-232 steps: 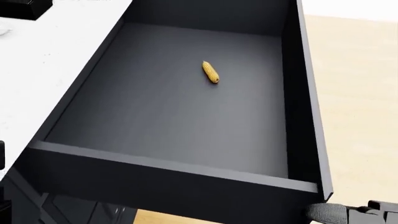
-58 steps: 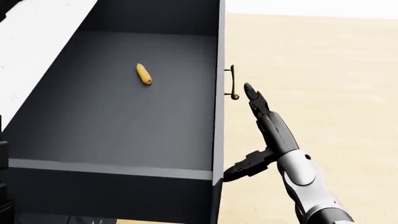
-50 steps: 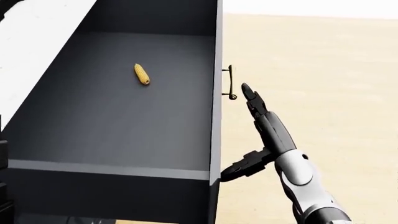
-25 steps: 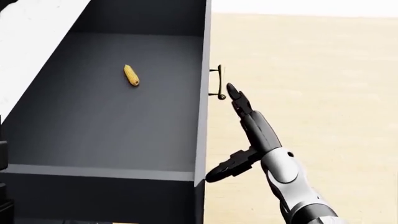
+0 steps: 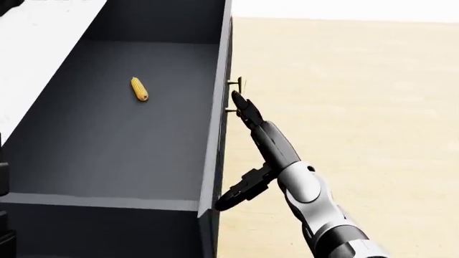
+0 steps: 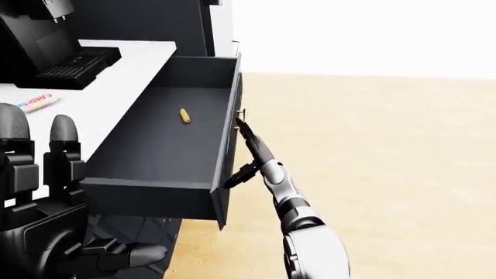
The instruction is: Close the right drawer.
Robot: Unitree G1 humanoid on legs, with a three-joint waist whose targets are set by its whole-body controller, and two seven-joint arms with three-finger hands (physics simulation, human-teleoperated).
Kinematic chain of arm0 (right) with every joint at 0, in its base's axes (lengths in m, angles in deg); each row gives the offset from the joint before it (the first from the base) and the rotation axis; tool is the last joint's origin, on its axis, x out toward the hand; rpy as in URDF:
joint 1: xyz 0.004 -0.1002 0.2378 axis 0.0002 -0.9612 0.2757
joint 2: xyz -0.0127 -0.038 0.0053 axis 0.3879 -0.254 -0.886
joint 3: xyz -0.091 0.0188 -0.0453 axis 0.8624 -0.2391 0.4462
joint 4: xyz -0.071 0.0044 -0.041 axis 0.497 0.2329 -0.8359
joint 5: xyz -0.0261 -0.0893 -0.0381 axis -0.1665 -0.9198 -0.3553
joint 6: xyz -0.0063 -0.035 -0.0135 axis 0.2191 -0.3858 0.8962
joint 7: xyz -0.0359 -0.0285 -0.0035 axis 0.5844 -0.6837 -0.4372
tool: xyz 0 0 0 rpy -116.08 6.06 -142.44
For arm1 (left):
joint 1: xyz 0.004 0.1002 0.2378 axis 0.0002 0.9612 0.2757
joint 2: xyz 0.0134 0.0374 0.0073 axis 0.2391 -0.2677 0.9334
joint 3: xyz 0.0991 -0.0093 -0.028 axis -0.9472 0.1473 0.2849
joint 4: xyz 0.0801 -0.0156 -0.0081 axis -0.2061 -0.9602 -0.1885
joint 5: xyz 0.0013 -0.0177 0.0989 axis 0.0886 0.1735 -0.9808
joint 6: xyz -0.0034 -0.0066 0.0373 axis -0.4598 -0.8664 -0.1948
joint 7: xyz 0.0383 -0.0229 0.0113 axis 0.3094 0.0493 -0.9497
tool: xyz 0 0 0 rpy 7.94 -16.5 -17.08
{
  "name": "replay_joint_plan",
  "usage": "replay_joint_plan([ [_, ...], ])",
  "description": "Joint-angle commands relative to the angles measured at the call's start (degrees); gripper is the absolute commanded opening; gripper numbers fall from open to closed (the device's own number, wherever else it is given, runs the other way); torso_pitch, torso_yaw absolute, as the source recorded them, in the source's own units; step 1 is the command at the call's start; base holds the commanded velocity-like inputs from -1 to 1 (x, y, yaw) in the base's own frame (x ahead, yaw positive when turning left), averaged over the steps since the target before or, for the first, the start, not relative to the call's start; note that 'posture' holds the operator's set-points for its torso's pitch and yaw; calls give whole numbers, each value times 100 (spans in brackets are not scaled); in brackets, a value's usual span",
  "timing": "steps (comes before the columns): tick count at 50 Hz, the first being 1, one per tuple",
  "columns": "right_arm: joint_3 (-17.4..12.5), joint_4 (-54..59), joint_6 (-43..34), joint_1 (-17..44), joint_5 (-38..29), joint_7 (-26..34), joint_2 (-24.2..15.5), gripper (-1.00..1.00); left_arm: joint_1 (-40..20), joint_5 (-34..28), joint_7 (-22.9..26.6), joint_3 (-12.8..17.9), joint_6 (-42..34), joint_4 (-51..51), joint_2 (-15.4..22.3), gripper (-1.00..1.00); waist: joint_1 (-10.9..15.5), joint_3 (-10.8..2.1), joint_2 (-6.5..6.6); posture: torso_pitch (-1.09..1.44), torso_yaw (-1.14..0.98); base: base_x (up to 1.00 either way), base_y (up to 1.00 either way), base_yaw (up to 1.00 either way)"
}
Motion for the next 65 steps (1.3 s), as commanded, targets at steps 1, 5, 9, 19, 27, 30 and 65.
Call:
replay_joint_plan([
  [1, -40, -328, 348, 298, 157, 34, 125, 100, -28, 1, -8, -7, 137, 210, 2, 100, 44, -149, 11, 0, 0, 0, 0, 0],
  [5, -27, -317, 332, 323, 111, 33, 177, 100, -33, 5, -10, 0, 144, 197, 2, 100, 47, -151, 12, 0, 0, 0, 0, 0],
  [9, -20, -297, 329, 325, 67, 19, 242, 100, -34, 9, -9, 2, 143, 199, 3, 100, 47, -152, 15, 0, 0, 0, 0, 0],
  [19, -8, -270, 310, 329, -26, 25, 329, 100, -49, 28, -1, 28, 133, 194, -7, 100, 39, -158, 24, 0, 0, 0, 0, 0],
  [27, -3, -240, 272, 343, -114, 42, 396, 100, -52, 41, 6, 41, 132, 195, -12, 100, 37, -167, 30, 0, 0, 0, 0, 0],
  [30, 7, -235, 256, 350, -155, 48, 431, 100, -65, 50, 9, 51, 115, 195, -16, 100, 34, -172, 31, 0, 0, 0, 0, 0],
  [65, 53, -180, 160, 445, -456, 128, 735, 100, -75, 77, 18, 69, 64, 248, -29, 100, 45, -171, 45, 0, 0, 0, 0, 0],
])
